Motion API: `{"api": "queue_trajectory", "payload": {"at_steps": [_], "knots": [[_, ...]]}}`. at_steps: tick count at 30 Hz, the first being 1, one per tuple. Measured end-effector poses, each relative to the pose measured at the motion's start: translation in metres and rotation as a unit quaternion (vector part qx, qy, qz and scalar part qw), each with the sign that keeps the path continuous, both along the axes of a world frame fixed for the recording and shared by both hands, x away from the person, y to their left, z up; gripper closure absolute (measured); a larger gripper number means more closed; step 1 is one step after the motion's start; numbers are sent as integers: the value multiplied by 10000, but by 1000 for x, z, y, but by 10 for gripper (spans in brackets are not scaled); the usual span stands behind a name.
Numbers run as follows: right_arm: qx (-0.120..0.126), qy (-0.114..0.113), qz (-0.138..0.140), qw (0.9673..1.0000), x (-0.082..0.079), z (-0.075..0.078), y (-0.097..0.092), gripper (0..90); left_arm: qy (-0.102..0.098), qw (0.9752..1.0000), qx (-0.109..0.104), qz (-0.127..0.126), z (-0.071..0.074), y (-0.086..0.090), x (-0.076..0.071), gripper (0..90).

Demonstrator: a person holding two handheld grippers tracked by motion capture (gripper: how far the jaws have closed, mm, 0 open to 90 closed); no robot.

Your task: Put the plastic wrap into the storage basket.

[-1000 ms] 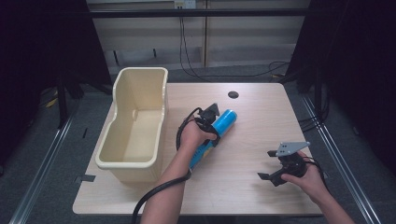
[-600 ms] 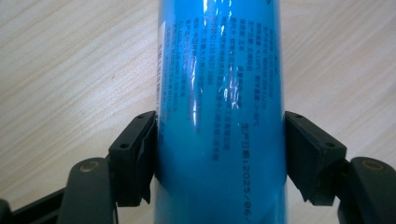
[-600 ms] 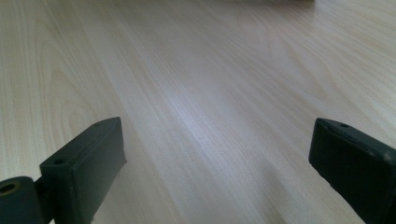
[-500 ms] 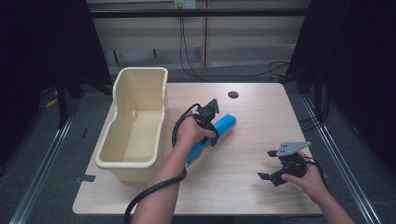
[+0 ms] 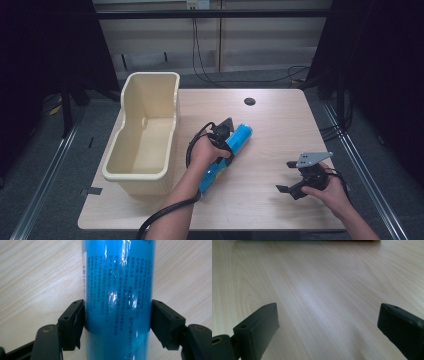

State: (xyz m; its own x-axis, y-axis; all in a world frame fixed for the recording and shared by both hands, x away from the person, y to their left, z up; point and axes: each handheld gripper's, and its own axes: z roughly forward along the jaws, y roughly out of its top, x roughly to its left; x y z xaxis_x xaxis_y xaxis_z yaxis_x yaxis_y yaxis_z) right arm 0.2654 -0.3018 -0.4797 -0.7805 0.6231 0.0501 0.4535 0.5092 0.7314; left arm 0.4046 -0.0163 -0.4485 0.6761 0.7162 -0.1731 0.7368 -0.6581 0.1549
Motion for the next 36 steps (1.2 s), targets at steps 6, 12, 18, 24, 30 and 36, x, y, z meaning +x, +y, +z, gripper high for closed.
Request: {"api": "queue_trajectory", "payload": {"at_steps": [6, 12, 18, 24, 30, 36], "knots": [[-25, 2, 31, 10000, 0, 0, 2, 34, 49, 9999, -47, 105, -2, -2, 5, 311], [-34, 17, 44, 10000, 0, -1, 2, 34, -26, 10000, -57, 38, -13, -14, 11, 296], [-5, -11, 11, 10000, -1, 0, 0, 34, -255, 9997, 19, -63, -22, -22, 11, 308], [27, -14, 22, 10000, 0, 1, -1, 34, -328, 9989, 326, -61, -20, -29, 7, 321], [56, -42, 11, 10000, 0, 1, -2, 34, -49, 10000, 39, 54, -6, -28, 3, 322], [77, -47, 24, 10000, -1, 2, -2, 34, -81, 9998, -147, 136, 30, -19, 2, 322]]}}
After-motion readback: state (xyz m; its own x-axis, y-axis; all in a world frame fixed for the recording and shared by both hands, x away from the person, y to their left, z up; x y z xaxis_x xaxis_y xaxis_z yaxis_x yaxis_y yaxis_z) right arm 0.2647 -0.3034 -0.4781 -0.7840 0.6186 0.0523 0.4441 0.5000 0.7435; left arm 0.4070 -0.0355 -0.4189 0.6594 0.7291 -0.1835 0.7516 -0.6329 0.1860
